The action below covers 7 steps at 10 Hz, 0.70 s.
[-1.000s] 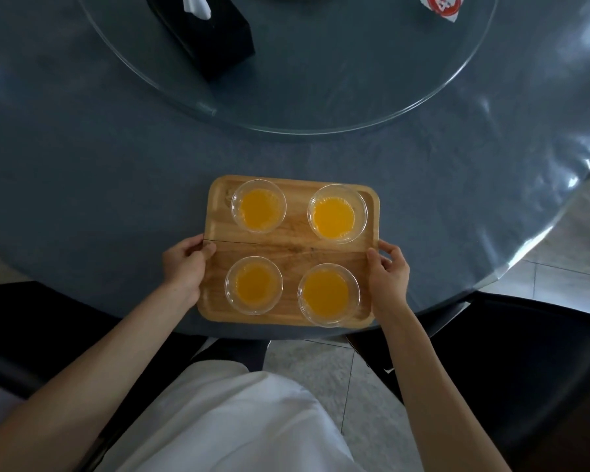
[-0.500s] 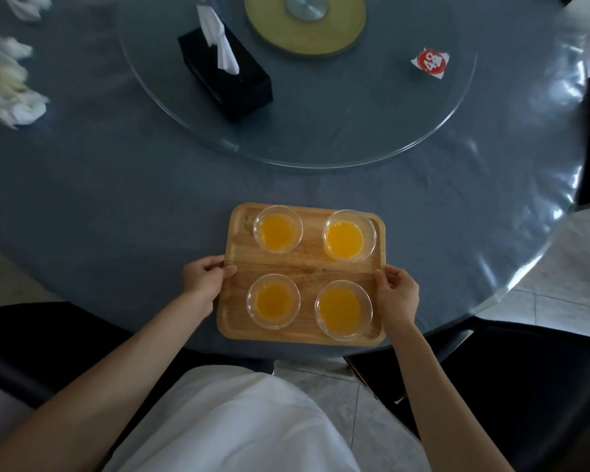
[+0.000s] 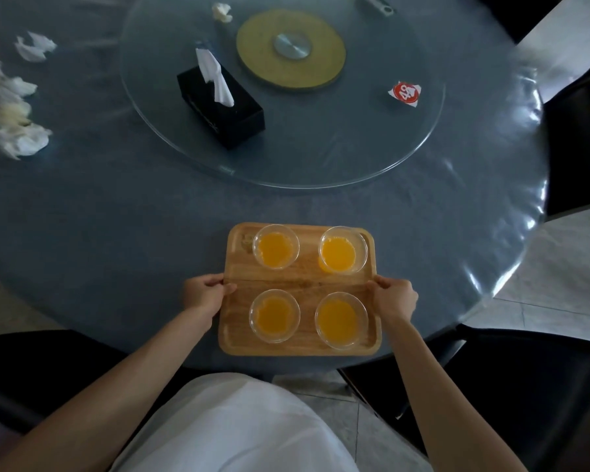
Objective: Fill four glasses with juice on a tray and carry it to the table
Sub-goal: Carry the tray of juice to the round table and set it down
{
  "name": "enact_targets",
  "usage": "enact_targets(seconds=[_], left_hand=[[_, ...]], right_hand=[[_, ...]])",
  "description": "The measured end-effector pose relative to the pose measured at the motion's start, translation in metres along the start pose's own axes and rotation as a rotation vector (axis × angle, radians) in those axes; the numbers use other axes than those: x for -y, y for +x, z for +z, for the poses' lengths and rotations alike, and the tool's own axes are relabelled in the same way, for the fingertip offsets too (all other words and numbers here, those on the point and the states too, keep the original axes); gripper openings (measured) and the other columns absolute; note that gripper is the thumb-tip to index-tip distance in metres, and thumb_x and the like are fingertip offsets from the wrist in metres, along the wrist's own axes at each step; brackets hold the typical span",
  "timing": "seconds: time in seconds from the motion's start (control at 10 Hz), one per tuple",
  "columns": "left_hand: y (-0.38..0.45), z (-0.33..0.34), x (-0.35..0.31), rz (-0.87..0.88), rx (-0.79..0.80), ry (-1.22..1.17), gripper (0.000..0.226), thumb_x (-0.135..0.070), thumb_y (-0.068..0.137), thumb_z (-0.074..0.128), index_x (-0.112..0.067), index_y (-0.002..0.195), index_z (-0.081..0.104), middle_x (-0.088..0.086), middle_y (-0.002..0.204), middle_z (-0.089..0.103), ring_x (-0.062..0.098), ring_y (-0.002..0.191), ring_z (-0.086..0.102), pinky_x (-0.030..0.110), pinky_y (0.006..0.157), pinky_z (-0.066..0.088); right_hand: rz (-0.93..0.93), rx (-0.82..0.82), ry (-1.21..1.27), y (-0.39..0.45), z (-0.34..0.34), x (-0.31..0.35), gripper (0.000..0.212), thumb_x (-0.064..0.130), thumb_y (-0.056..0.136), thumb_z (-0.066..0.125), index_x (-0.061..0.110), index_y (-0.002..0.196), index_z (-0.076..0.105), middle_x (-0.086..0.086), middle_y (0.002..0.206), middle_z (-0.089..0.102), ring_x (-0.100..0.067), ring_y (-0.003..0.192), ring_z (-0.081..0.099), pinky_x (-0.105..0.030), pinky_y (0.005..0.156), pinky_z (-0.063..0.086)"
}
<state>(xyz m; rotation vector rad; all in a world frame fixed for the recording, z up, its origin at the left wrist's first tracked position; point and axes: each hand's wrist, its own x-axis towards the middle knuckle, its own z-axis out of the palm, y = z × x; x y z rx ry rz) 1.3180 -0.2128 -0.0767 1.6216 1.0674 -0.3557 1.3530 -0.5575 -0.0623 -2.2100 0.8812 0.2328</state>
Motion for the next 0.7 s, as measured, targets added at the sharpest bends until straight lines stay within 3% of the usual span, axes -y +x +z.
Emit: enact_targets(seconds=[0.1,0.2,0.3,0.4,0.5,0.6,0.7], left_hand=[[-0.002,-0.001,0.002,0.102,-0.018,0.112,0.03,-0.011,0.082,0.085,-0.016,0.111,0.078,-0.002,0.098,0.076,0.008,0.079,0.063,0.02,0.063,0.047],[-0.006,-0.003,0.003,0.184,-0.039,0.201,0.033,-0.015,0.082,0.086,-0.014,0.114,0.079,0.004,0.11,0.078,0.015,0.087,0.068,0.027,0.075,0.055],[-0.01,-0.004,0.005,0.284,-0.049,0.268,0.035,-0.018,0.084,0.084,-0.014,0.118,0.078,0.007,0.115,0.078,0.024,0.103,0.071,0.035,0.088,0.056],[-0.012,-0.007,0.008,0.36,-0.002,0.346,0.039,-0.02,0.088,0.081,-0.014,0.127,0.074,0.008,0.12,0.076,0.025,0.109,0.07,0.03,0.085,0.052],[-0.014,-0.016,0.009,0.446,0.078,0.435,0.046,-0.028,0.093,0.075,-0.015,0.136,0.067,0.007,0.123,0.075,0.026,0.112,0.07,0.031,0.087,0.053],[-0.017,-0.026,0.012,0.678,0.003,0.607,0.048,-0.039,0.098,0.066,-0.014,0.139,0.066,0.01,0.115,0.074,0.027,0.105,0.068,0.038,0.086,0.057],[-0.024,-0.031,0.006,0.815,-0.059,0.63,0.053,-0.048,0.101,0.057,-0.016,0.142,0.063,0.01,0.133,0.069,0.033,0.12,0.061,0.044,0.097,0.053]], right_hand=[[-0.026,-0.03,-0.061,-0.001,0.0,0.004,0.019,0.013,0.096,0.071,0.012,0.113,0.079,-0.008,0.098,0.078,-0.019,0.075,0.069,-0.039,0.074,0.062],[-0.052,-0.047,-0.117,-0.002,-0.002,0.007,0.018,0.015,0.094,0.074,0.011,0.11,0.079,-0.008,0.098,0.079,-0.015,0.07,0.066,-0.033,0.067,0.058],[-0.074,-0.037,-0.142,-0.006,-0.006,0.009,0.019,0.018,0.094,0.075,0.01,0.11,0.08,-0.01,0.098,0.079,-0.022,0.078,0.07,-0.041,0.078,0.062],[-0.143,0.007,-0.206,-0.01,-0.01,0.006,0.021,0.025,0.097,0.071,0.009,0.106,0.081,-0.007,0.088,0.077,-0.021,0.074,0.069,-0.038,0.076,0.062],[-0.249,0.038,-0.278,-0.018,-0.019,0.004,0.026,0.032,0.101,0.064,0.011,0.104,0.079,-0.004,0.086,0.075,-0.012,0.068,0.065,-0.025,0.06,0.052],[-0.368,0.011,-0.293,-0.029,-0.03,0.004,0.031,0.034,0.103,0.06,0.013,0.122,0.072,-0.006,0.109,0.077,-0.016,0.083,0.069,-0.022,0.066,0.051],[-0.455,-0.006,-0.339,-0.036,-0.042,0.002,0.046,0.042,0.102,0.059,0.016,0.139,0.061,-0.005,0.14,0.065,-0.026,0.122,0.065,-0.041,0.095,0.053]])
